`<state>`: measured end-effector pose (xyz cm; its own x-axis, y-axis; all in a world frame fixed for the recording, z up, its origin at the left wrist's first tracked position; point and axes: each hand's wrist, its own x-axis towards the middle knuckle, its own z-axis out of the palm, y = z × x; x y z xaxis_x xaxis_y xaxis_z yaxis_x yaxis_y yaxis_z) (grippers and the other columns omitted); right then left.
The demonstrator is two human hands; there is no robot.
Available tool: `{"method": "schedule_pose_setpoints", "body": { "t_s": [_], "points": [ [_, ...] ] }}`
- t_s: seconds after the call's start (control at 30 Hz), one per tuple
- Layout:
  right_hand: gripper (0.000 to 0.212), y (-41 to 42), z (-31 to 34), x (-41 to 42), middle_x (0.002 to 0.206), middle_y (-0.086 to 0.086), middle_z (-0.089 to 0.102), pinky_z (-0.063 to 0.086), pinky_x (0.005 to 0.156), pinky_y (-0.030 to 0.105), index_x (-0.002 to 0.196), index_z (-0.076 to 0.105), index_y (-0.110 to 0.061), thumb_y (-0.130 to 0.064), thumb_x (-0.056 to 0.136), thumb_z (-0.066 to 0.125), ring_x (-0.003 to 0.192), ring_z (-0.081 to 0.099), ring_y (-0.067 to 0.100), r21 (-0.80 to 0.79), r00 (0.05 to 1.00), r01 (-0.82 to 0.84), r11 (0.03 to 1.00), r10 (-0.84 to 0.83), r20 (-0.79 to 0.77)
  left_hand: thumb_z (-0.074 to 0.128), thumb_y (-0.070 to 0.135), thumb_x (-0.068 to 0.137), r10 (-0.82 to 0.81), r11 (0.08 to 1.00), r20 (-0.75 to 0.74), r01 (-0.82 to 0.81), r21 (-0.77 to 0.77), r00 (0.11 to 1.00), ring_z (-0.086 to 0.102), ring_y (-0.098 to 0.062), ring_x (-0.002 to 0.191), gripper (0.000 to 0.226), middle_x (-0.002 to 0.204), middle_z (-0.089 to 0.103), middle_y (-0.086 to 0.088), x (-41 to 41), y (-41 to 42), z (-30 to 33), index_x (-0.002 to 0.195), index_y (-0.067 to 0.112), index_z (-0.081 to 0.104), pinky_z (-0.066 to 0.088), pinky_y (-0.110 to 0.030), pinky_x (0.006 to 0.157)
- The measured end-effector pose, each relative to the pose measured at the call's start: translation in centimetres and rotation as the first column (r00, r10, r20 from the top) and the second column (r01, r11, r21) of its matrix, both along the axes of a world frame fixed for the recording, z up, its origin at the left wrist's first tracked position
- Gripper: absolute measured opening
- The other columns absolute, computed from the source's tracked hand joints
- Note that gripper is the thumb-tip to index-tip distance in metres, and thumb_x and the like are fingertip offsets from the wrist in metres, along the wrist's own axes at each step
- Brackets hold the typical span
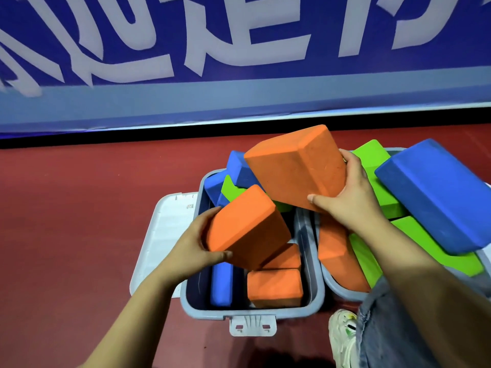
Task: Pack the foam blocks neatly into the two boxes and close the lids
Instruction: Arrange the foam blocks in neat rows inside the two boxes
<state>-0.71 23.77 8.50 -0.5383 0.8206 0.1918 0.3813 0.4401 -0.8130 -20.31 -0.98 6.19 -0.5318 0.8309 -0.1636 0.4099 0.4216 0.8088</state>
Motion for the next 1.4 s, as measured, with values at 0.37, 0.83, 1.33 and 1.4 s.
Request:
{"method": "schedule_pose_setpoints", "body": {
  "t_s": [0.37,0.83,1.33,1.4],
  "points": [
    [0.096,0.1,0.6,-0.2,0.139,0.005,0.043,0.029,0.092,0.015,0.142,0.03,-0.019,-0.016,0.063,0.085,0.124,0.042,0.018,0.026,0.996,0.005,1.0,-0.003,-0.09,0.08,0.022,0.058,-0.224,0.97,-0.199,0.237,0.047,0.954,0.039,0.009,0.123,0.089,0.134,0.042,0.023,0.1,3.9,-1.4,0.133,0.044,0.035,0.032,-0.011,0.101],
    [0.096,-1.4,0.7,-1.6,0.136,0.0,0.045,0.03,0.093,0.011,0.141,0.033,-0.02,-0.02,0.061,0.086,0.12,0.043,0.007,0.029,0.99,-0.088,0.996,0.091,-0.108,0.058,0.037,0.091,-0.645,0.751,-0.251,0.54,-0.38,0.721,0.024,-0.014,0.143,0.055,0.154,0.027,0.011,4.0,-0.2,-15.1,0.143,0.029,0.041,0.026,-0.029,0.115],
    [0.096,-5.3,-2.4,-6.2,0.128,-0.02,0.046,0.032,0.096,0.004,0.138,0.032,-0.035,-0.029,0.059,0.087,0.118,0.045,-0.002,-0.105,0.941,-0.336,0.936,0.33,-0.071,0.075,0.033,0.08,0.235,0.723,0.027,-0.156,-0.673,0.972,0.047,-0.025,0.128,0.08,0.142,0.046,-0.012,-5.8,0.4,-16.9,0.142,0.003,0.033,0.038,-0.027,0.097],
    [0.095,-5.3,-2.9,-6.9,0.126,-0.018,0.047,0.03,0.089,-0.003,0.137,0.032,-0.035,-0.03,0.06,0.087,0.114,0.046,-0.004,-0.11,0.941,-0.337,0.935,0.331,-0.069,0.078,0.031,0.077,0.332,0.713,0.082,-0.193,-0.674,0.94,0.051,-0.025,0.124,0.081,0.138,0.05,-0.01,-5.0,0.4,-19.3,0.14,0.005,0.034,0.041,-0.024,0.089]
  ]
}}
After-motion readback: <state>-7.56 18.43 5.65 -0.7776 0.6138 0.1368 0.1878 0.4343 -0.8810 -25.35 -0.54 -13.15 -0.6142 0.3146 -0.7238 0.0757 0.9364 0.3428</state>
